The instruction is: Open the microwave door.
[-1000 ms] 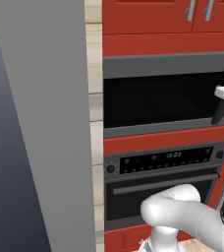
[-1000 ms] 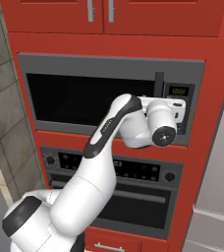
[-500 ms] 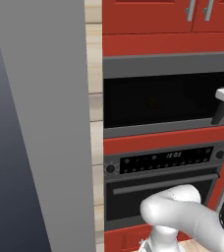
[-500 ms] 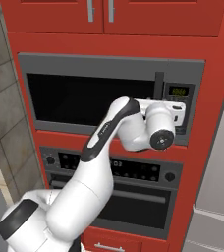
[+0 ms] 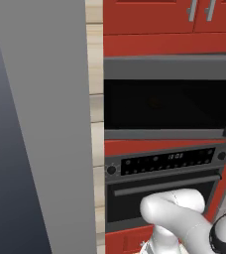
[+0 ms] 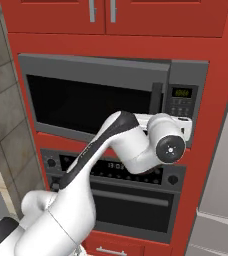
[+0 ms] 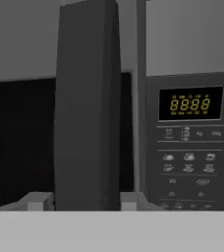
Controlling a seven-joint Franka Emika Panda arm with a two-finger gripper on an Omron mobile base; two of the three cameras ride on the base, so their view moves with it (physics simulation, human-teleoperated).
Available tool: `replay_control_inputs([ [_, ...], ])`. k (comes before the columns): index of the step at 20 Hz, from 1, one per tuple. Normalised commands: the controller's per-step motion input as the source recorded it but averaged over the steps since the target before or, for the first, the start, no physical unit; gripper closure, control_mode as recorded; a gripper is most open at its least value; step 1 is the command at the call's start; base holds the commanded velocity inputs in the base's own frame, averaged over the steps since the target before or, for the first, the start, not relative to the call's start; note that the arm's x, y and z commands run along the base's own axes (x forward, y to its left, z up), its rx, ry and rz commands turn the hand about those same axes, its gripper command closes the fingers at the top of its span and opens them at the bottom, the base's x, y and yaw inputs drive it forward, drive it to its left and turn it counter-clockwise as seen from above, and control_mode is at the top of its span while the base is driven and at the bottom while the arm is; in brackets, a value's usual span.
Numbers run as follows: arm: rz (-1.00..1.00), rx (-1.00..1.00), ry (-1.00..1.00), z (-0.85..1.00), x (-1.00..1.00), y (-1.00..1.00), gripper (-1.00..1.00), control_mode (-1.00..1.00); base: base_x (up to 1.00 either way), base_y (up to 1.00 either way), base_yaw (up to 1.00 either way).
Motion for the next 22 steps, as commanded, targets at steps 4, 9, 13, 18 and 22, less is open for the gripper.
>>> replay_control_inputs([
  [4,0.07,0.0,0.07,0.0,-1.0,-0.17,1.0,-1.0,0.0,0.0,0.0],
  [9,0.04,0.0,0.0,-0.02,-1.0,-0.03,1.0,-1.0,0.0,0.0,0.0],
  [13,0.03,0.0,-0.07,0.0,-1.0,0.0,1.0,-1.0,0.0,0.0,0.0],
  [18,0.07,0.0,-0.09,0.03,-0.85,-0.01,-1.0,-1.0,0.0,0.0,0.0],
  [22,0.14,0.0,-0.06,0.37,-0.64,-0.51,-1.0,-1.0,0.0,0.0,0.0],
])
